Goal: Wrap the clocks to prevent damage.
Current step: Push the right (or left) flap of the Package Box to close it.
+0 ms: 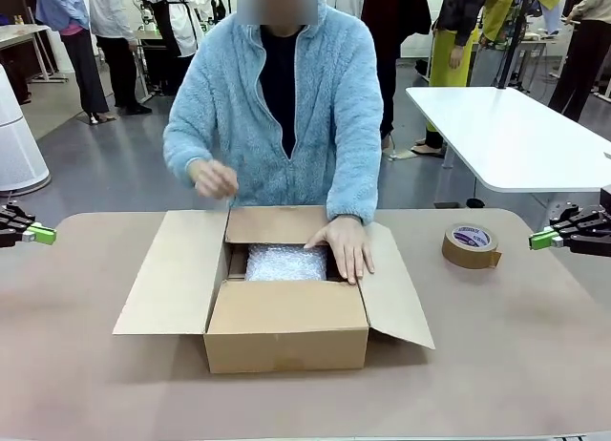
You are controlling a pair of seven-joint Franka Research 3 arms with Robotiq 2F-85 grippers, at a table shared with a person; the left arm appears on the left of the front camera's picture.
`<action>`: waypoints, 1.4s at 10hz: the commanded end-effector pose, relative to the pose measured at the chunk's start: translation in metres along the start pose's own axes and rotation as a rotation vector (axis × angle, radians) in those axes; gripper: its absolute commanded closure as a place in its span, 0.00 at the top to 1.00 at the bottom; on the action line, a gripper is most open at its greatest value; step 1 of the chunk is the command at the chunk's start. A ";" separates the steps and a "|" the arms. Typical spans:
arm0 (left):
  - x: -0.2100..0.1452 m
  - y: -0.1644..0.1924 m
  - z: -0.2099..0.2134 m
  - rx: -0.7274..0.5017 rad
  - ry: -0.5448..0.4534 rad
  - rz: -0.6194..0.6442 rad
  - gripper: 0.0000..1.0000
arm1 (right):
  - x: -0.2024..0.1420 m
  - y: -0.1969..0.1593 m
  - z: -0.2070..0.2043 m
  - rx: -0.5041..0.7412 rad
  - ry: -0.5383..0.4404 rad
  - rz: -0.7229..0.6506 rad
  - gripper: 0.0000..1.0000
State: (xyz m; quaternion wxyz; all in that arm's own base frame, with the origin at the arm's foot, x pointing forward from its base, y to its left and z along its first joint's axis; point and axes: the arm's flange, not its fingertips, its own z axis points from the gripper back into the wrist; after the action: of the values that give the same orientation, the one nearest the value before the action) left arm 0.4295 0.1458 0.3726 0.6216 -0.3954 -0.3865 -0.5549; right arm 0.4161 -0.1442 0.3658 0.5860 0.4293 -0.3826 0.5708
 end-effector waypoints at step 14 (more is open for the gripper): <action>0.019 0.018 -0.145 -0.122 0.508 0.025 0.00 | 0.000 0.000 0.000 -0.001 -0.002 0.000 0.01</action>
State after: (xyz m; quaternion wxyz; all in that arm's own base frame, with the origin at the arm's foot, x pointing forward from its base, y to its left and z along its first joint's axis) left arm 0.4570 0.0114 0.3319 0.6757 -0.2820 -0.1721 -0.6590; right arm 0.4160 -0.1441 0.3658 0.5860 0.4293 -0.3826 0.5709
